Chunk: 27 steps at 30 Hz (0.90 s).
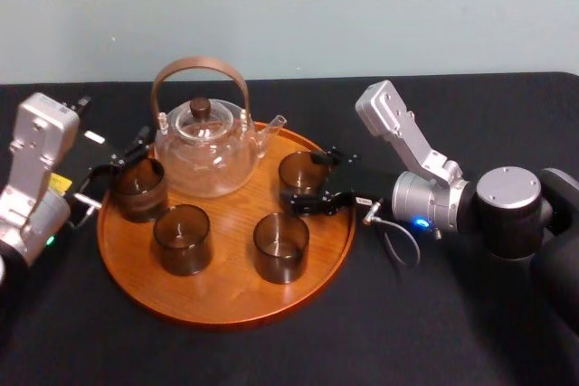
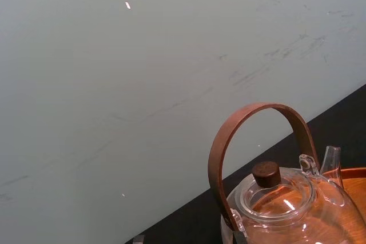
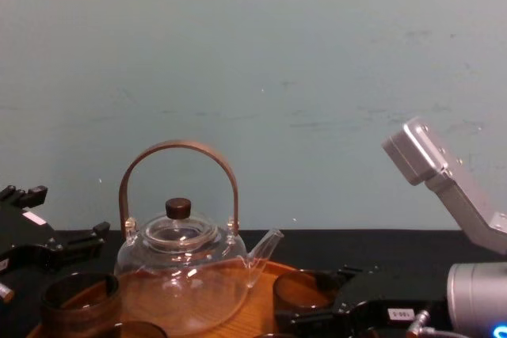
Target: Pick up the glass from the table and place it on the tray.
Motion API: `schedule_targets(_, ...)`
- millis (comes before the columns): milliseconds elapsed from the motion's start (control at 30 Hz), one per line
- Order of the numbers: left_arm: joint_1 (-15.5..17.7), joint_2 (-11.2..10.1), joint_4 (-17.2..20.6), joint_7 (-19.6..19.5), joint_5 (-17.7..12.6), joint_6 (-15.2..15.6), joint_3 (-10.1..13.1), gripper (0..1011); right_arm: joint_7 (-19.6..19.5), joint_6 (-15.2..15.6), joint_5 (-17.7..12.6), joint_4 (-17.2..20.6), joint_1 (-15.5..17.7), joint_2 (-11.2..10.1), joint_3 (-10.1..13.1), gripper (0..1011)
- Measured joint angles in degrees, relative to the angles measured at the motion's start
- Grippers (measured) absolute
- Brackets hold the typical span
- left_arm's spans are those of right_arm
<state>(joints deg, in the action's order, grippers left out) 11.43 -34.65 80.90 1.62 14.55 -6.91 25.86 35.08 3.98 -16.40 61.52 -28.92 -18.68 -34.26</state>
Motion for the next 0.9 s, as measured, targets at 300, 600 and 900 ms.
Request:
schedule_targets(300, 0.0, 0.0, 0.0, 0.0, 0.0, 0.0, 0.0, 1001, 0.9, 0.1, -1.6, 3.5, 2.2, -2.1, 1.5, 1002)
schedule_targets(600, 0.0, 0.0, 0.0, 0.0, 0.0, 0.0, 0.0, 1001, 1.1, 0.4, -4.5, 11.6, 7.0, -7.3, 4.2, 1002)
schedule_targets(900, 0.0, 0.0, 0.0, 0.0, 0.0, 0.0, 0.0, 1001, 0.9, -0.9, -8.0, 19.3, 12.5, -13.4, 7.9, 1002)
